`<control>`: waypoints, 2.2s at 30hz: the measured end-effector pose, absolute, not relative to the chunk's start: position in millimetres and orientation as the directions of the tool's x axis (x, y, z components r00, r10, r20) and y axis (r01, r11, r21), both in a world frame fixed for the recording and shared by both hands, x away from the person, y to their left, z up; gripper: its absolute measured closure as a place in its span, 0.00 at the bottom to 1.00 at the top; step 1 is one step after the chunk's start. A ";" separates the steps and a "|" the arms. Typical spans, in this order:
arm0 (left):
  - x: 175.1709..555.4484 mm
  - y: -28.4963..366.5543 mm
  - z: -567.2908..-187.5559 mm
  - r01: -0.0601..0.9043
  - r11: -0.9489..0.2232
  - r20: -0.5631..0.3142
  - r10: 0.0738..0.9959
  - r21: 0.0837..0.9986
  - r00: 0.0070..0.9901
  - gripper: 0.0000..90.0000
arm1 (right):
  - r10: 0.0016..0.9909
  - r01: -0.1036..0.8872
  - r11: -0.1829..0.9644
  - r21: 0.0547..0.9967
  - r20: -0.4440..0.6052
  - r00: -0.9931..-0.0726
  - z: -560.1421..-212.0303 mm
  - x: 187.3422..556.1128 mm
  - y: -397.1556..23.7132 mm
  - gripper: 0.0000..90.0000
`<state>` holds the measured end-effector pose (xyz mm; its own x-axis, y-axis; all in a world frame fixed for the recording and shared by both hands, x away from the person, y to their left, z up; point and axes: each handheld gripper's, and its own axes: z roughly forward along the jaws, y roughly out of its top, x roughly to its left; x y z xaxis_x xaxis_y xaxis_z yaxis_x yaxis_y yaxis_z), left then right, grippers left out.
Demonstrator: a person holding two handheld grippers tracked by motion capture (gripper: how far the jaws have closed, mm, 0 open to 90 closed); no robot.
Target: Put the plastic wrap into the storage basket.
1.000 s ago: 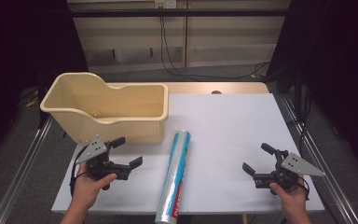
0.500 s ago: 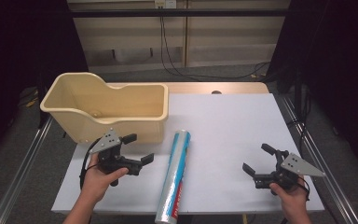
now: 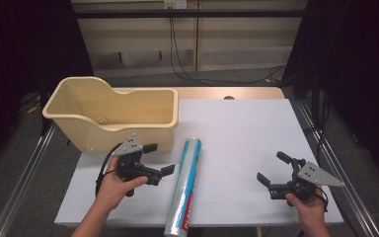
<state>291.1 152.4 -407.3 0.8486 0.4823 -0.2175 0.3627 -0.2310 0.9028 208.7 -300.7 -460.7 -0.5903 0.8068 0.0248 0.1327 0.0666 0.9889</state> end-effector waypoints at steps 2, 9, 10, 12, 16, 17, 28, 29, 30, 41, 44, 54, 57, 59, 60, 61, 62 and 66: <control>291.5 150.1 -406.2 0.354 -0.240 -0.210 0.473 0.904 0.856 0.00 | 0.808 0.134 0.064 0.989 0.027 -0.588 -460.5 208.6 -300.2 0.00; 292.5 136.9 -406.3 0.380 -0.272 -0.234 0.447 0.884 0.863 0.00 | 0.809 0.133 0.067 0.989 0.024 -0.588 -460.4 208.6 -300.7 0.00; 292.8 134.4 -406.2 0.391 -0.278 -0.244 0.444 0.877 0.862 0.00 | 0.809 0.133 0.065 0.989 0.026 -0.587 -460.4 208.6 -300.6 0.00; 293.5 129.9 -405.8 0.394 -0.302 -0.240 0.441 0.868 0.865 0.00 | 0.808 0.133 0.069 0.989 0.023 -0.588 -460.5 208.5 -300.7 0.00; 296.1 121.3 -405.0 0.416 -0.329 -0.251 0.442 0.848 0.861 0.00 | 0.808 0.135 0.070 0.988 0.023 -0.589 -460.9 208.7 -300.5 0.00; 296.8 119.2 -404.5 0.423 -0.334 -0.256 0.443 0.842 0.859 0.00 | 0.807 0.134 0.071 0.989 0.022 -0.590 -460.8 208.7 -300.6 0.00; 303.7 96.7 -399.9 0.522 -0.413 -0.314 0.473 0.747 0.823 0.00 | 0.807 0.136 0.070 0.988 0.024 -0.591 -461.0 208.4 -300.9 0.00; 304.2 94.4 -400.5 0.534 -0.423 -0.324 0.474 0.732 0.819 0.00 | 0.807 0.136 0.071 0.988 0.024 -0.591 -461.1 208.4 -301.0 0.00; 304.4 91.8 -401.2 0.546 -0.427 -0.332 0.478 0.721 0.813 0.00 | 0.807 0.138 0.071 0.988 0.025 -0.590 -461.2 208.3 -300.8 0.00; 310.6 77.3 -412.1 0.648 -0.520 -0.342 0.567 0.557 0.749 0.01 | 0.805 0.141 0.075 0.987 0.024 -0.592 -461.9 208.4 -301.5 0.00; 310.3 74.5 -416.6 0.670 -0.546 -0.328 0.596 0.504 0.732 0.01 | 0.806 0.142 0.075 0.987 0.024 -0.592 -461.9 208.3 -301.5 0.00; 308.8 64.1 -427.7 0.723 -0.597 -0.337 0.639 0.348 0.691 0.02 | 0.808 0.140 0.071 0.988 0.025 -0.589 -461.6 207.8 -301.6 0.01; 309.6 61.2 -431.4 0.724 -0.603 -0.321 0.649 0.335 0.689 0.02 | 0.807 0.138 0.077 0.987 0.020 -0.590 -461.9 208.0 -301.6 0.01; 310.3 59.7 -433.5 0.724 -0.604 -0.310 0.655 0.333 0.689 0.02 | 0.808 0.138 0.077 0.987 0.020 -0.589 -461.8 208.0 -301.4 0.01; 310.7 59.1 -434.9 0.723 -0.606 -0.301 0.658 0.333 0.690 0.02 | 0.807 0.139 0.077 0.987 0.020 -0.590 -461.9 208.0 -301.3 0.01; 310.9 58.7 -436.3 0.724 -0.606 -0.293 0.664 0.328 0.688 0.02 | 0.807 0.139 0.078 0.987 0.019 -0.590 -462.0 208.0 -301.3 0.01; 311.3 58.3 -437.8 0.729 -0.605 -0.296 0.667 0.319 0.683 0.02 | 0.808 0.139 0.079 0.987 0.019 -0.589 -462.0 208.0 -301.3 0.01; 311.7 56.0 -441.3 0.739 -0.600 -0.299 0.677 0.305 0.673 0.03 | 0.809 0.138 0.075 0.988 0.020 -0.587 -462.0 208.0 -301.9 0.01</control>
